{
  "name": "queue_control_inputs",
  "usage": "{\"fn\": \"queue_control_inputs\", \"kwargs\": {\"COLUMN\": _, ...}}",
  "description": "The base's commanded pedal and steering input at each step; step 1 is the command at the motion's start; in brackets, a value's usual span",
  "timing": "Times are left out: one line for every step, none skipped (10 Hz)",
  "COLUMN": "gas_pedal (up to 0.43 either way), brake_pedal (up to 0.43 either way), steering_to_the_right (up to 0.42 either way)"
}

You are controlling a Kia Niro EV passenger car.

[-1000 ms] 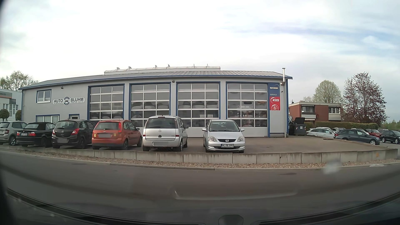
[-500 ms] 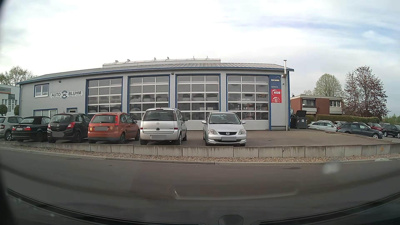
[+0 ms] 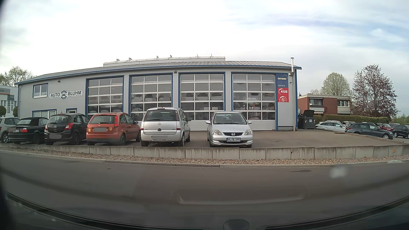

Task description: Follow the waypoints while adhering to traffic rules and regulations

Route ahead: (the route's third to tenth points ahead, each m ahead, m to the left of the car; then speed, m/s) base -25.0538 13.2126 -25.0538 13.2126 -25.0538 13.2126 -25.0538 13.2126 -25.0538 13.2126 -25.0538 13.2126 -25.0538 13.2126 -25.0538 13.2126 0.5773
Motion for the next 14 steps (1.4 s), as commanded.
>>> {"fn": "queue_control_inputs", "kwargs": {"gas_pedal": 0.0, "brake_pedal": 0.024, "steering_to_the_right": 0.0}}
{"fn": "queue_control_inputs", "kwargs": {"gas_pedal": 0.0, "brake_pedal": 0.018, "steering_to_the_right": 0.0}}
{"fn": "queue_control_inputs", "kwargs": {"gas_pedal": 0.0, "brake_pedal": 0.024, "steering_to_the_right": 0.0}}
{"fn": "queue_control_inputs", "kwargs": {"gas_pedal": 0.0, "brake_pedal": 0.073, "steering_to_the_right": 0.0}}
{"fn": "queue_control_inputs", "kwargs": {"gas_pedal": 0.0, "brake_pedal": 0.11, "steering_to_the_right": 0.0}}
{"fn": "queue_control_inputs", "kwargs": {"gas_pedal": 0.0, "brake_pedal": 0.122, "steering_to_the_right": 0.0}}
{"fn": "queue_control_inputs", "kwargs": {"gas_pedal": 0.0, "brake_pedal": 0.134, "steering_to_the_right": 0.0}}
{"fn": "queue_control_inputs", "kwargs": {"gas_pedal": 0.0, "brake_pedal": 0.152, "steering_to_the_right": 0.0}}
{"fn": "queue_control_inputs", "kwargs": {"gas_pedal": 0.0, "brake_pedal": 0.159, "steering_to_the_right": 0.0}}
{"fn": "queue_control_inputs", "kwargs": {"gas_pedal": 0.0, "brake_pedal": 0.14, "steering_to_the_right": 0.0}}
{"fn": "queue_control_inputs", "kwargs": {"gas_pedal": 0.0, "brake_pedal": 0.104, "steering_to_the_right": 0.0}}
{"fn": "queue_control_inputs", "kwargs": {"gas_pedal": 0.0, "brake_pedal": 0.079, "steering_to_the_right": 0.0}}
{"fn": "queue_control_inputs", "kwargs": {"gas_pedal": 0.0, "brake_pedal": 0.037, "steering_to_the_right": 0.0}}
{"fn": "queue_control_inputs", "kwargs": {"gas_pedal": 0.0, "brake_pedal": 0.006, "steering_to_the_right": -0.001}}
